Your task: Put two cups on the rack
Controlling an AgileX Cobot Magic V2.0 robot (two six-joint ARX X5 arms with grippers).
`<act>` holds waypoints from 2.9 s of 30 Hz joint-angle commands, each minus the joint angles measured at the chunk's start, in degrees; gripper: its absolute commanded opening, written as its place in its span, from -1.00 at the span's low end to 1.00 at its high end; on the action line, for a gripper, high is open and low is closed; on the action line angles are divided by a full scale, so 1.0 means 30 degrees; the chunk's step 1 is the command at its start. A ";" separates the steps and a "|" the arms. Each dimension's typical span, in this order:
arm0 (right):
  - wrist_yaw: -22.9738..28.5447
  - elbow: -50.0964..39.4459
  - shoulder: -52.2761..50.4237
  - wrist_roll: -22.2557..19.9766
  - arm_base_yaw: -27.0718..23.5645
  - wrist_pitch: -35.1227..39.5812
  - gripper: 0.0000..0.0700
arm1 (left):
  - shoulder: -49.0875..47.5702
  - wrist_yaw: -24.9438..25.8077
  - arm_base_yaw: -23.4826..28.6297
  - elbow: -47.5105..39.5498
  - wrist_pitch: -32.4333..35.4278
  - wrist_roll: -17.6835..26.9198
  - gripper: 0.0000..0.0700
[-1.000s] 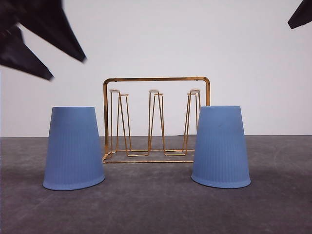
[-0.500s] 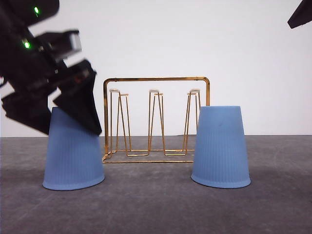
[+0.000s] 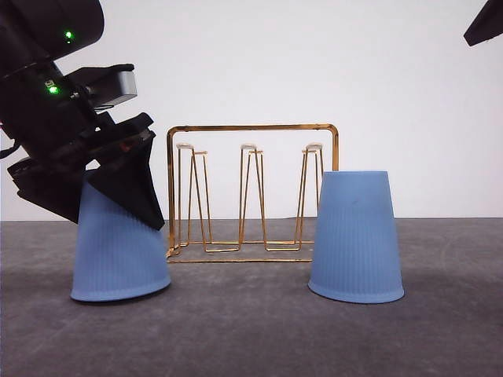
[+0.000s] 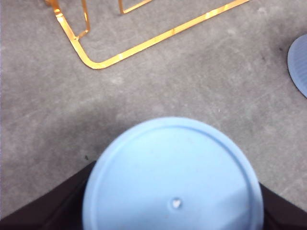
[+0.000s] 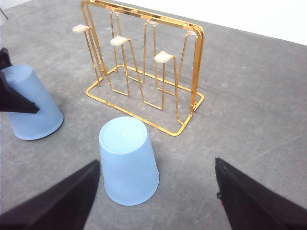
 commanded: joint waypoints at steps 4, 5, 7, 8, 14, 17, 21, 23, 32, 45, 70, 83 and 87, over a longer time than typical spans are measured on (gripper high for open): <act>0.0073 0.0342 0.0051 -0.0080 0.0087 0.0211 0.39 | -0.0409 0.0159 -0.0124 0.0827 -0.0580 -0.0080 -0.01; 0.0073 0.0342 0.0051 -0.0058 0.0087 0.0211 0.39 | -0.0505 0.0159 -0.0124 0.1100 -0.0869 -0.0083 -0.01; 0.0073 0.0342 0.0051 -0.0058 0.0087 0.0211 0.39 | -0.0638 0.0159 -0.0124 0.1845 -0.1756 -0.0083 -0.01; 0.0073 0.0342 0.0051 -0.0058 0.0087 0.0211 0.39 | -0.0661 0.0159 -0.0124 0.2311 -0.2355 -0.0083 -0.01; 0.0073 0.0342 0.0051 -0.0058 0.0087 0.0211 0.39 | -0.0666 0.0144 -0.0124 0.5654 -0.6092 -0.0094 -0.01; 0.0073 0.0342 0.0051 -0.0058 0.0087 0.0206 0.39 | -0.0666 -0.0072 -0.0124 0.7475 -0.7436 -0.0363 -0.01; 0.0073 0.0342 0.0058 -0.0058 0.0087 0.0211 0.39 | -0.0660 -0.0503 -0.0124 0.9645 -0.7987 -0.0550 -0.01; 0.0074 0.0342 0.0058 -0.0058 0.0087 0.0220 0.39 | -0.0650 -0.1065 -0.0117 1.0413 -0.7634 -0.0551 -0.01; 0.0073 0.0342 0.0182 -0.0058 0.0087 0.0233 0.39 | -0.0075 -0.2308 0.0032 1.1110 -0.4916 -0.0555 -0.01; 0.0080 0.0342 0.0182 -0.0058 0.0087 0.0226 0.39 | 0.4264 -0.2369 0.0080 1.1110 -0.3436 -0.0557 0.00; 0.0073 0.0342 0.0182 -0.0062 0.0087 0.0215 0.39 | 0.6280 -0.2208 0.0157 1.2652 -0.5877 -0.0509 0.57; -0.0016 0.0342 0.0183 0.0088 0.0087 0.0183 0.39 | 0.3029 0.1555 0.0965 1.3775 -1.3557 -0.0254 0.09; -0.0093 0.0342 0.0432 0.0521 0.0100 0.0089 0.39 | 0.1317 0.1628 0.0991 1.0946 -1.1899 -0.1908 0.09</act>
